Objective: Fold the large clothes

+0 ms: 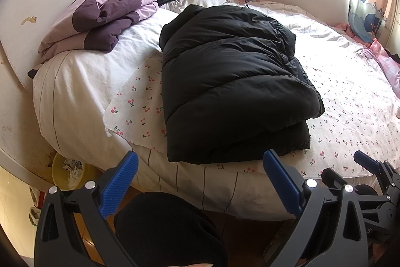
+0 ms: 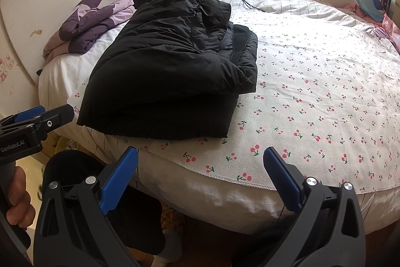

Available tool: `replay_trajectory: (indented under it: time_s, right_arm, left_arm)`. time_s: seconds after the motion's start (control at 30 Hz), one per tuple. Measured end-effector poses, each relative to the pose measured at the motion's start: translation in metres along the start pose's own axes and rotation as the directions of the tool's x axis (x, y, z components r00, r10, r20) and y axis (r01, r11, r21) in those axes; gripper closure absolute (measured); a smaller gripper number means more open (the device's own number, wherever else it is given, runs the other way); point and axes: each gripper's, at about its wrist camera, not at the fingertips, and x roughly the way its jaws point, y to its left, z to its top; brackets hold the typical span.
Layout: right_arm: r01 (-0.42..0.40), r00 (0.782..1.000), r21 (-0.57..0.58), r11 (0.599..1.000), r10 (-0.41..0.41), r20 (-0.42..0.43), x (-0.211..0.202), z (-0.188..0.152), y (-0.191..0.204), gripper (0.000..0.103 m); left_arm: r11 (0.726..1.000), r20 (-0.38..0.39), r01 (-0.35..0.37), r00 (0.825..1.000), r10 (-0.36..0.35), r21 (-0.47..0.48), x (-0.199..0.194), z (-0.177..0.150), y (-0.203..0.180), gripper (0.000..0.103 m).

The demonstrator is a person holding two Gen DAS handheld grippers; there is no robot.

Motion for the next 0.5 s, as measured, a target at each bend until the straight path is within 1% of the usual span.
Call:
replay_trajectory:
  time_s: [0.5]
  right_arm:
    - [-0.001, 1.000, -0.001, 1.000, 0.001, 0.000, -0.0001, 0.0000, -0.0007, 0.006]
  left_arm:
    - [1.000, -0.004, -0.001, 1.000, 0.001, 0.010, 0.0003, 0.0002, -0.0026, 0.007]
